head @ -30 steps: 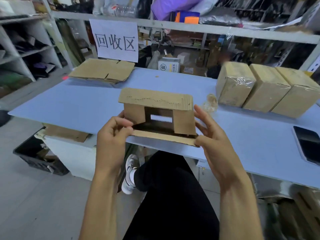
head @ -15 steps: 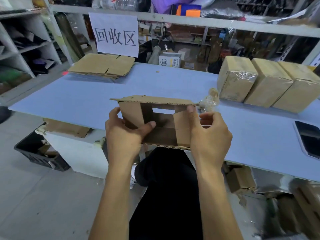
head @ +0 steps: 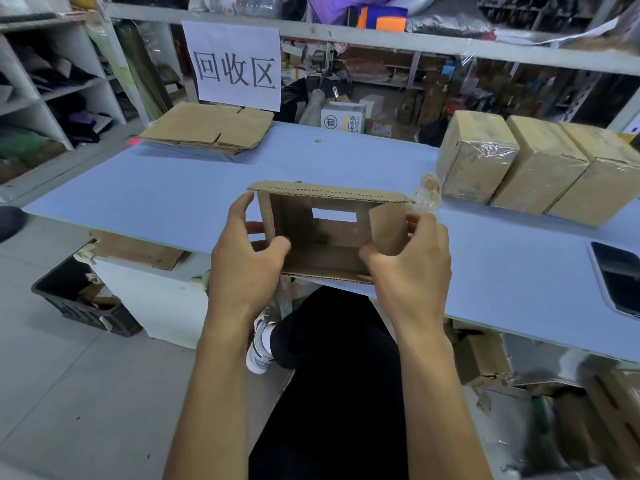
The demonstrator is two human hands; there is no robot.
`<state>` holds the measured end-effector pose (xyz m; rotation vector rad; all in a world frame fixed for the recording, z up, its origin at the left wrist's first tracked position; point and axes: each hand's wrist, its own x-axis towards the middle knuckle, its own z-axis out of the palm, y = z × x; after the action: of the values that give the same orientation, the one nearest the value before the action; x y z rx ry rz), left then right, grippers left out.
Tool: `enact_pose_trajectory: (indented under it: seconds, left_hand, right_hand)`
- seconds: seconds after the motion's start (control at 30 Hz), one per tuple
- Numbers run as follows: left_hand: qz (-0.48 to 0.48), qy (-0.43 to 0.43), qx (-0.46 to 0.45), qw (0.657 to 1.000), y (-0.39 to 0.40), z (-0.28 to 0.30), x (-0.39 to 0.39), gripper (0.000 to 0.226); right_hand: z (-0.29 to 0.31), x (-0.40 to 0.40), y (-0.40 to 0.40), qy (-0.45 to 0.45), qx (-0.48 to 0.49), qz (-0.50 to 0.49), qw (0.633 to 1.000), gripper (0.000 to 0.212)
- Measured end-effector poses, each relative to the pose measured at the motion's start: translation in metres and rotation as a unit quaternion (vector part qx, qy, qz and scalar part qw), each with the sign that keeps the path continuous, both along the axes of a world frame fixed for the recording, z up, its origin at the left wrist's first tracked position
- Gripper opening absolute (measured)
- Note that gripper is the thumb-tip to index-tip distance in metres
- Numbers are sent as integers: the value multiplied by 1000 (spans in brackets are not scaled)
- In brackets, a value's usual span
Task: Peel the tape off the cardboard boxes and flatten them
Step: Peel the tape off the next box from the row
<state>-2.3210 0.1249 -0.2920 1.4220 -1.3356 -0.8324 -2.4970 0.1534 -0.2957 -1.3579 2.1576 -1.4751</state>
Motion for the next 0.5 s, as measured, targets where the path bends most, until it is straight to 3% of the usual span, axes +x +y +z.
enact_pose_trajectory:
  seconds: [0.1, 0.2, 0.37, 0.43, 0.5]
  left_hand:
    - [-4, 65, 8, 998, -2, 1, 4, 71]
    - [-11, 106, 6, 994, -8, 0, 12, 70]
    - [-30, 193, 20, 981, -3, 3, 13, 20]
    - [-19, 209, 38, 977, -2, 2, 13, 32]
    - [-12, 191, 57, 980, -4, -1, 15, 48]
  right_hand:
    - [3, -3, 1, -65, -36, 39, 996, 38]
    - [5, -14, 2, -149, -56, 65, 985, 43]
    - [5, -24, 3, -245, -56, 133, 959, 38]
    - [7, -26, 8, -257, -53, 156, 952, 32]
    - [7, -28, 10, -257, -21, 162, 953, 44]
